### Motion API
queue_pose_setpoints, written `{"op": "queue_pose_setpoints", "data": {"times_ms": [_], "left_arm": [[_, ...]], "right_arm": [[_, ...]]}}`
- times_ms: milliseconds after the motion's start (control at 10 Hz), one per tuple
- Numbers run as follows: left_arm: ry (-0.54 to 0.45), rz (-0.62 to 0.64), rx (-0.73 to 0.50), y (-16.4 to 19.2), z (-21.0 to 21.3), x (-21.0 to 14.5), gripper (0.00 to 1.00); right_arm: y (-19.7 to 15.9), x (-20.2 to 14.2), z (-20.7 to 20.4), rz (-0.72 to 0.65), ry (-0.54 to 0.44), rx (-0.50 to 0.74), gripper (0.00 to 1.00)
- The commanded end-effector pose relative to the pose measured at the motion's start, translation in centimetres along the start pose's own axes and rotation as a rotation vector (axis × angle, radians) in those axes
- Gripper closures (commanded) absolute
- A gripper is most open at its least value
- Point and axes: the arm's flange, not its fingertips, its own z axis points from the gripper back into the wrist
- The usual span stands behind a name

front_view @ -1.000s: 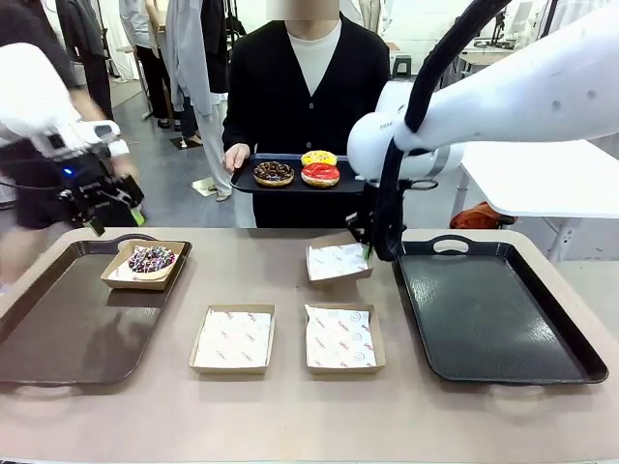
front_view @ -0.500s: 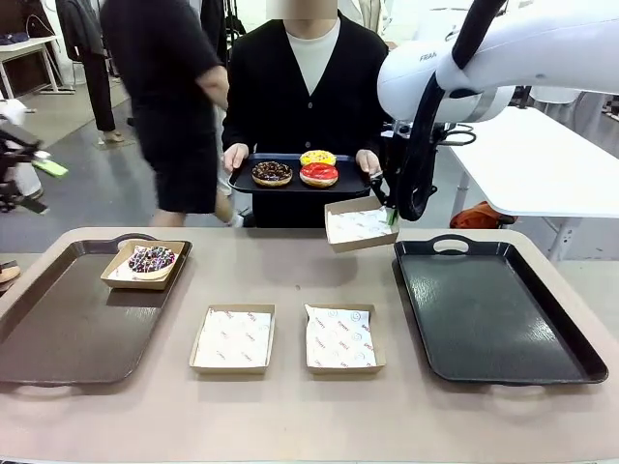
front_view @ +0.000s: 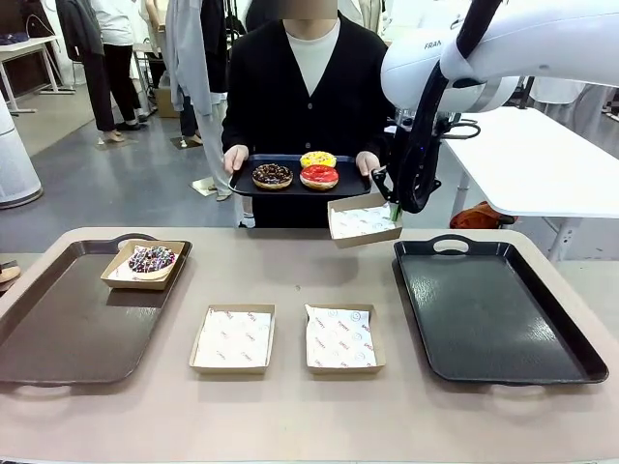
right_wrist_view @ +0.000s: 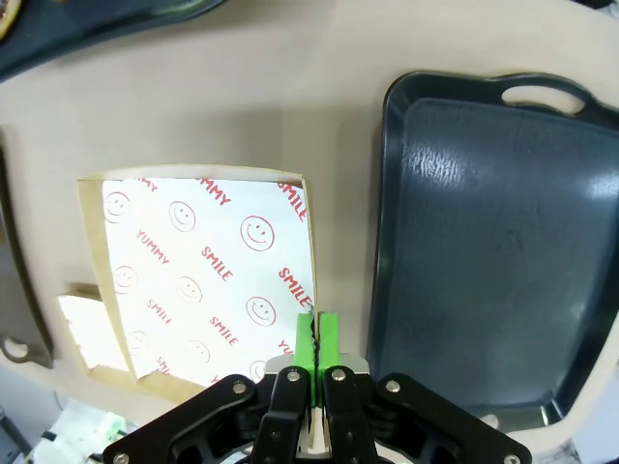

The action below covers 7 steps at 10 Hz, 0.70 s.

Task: Individually package the donuts and arrange them on the tray.
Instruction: Place the picked Paper togo box on the Handle tray while simultaneously picking up another Paper togo box from the table with the other hand.

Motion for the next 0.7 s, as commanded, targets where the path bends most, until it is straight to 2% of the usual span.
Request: {"op": "queue_pose_setpoints", "data": {"times_ms": [0,300,500,600], "left_arm": [[-0.051,0.045,-0.034,0.8,0.6,0.5,0.06],[-0.084,0.139,-0.041,3.8,1.6,0.2,0.06],[-0.091,0.162,-0.027,4.6,1.7,0.1,0.06],[-0.056,0.118,-0.024,4.5,1.5,0.0,0.06]], "right_arm": [[0.5,1.2,0.0,-0.016,0.025,0.022,1.00],[0.6,1.8,-0.7,-0.033,0.032,0.013,1.00],[0.7,2.0,-1.0,-0.034,0.036,0.006,1.00],[0.7,2.1,-1.0,-0.008,0.037,0.022,1.00]]}}
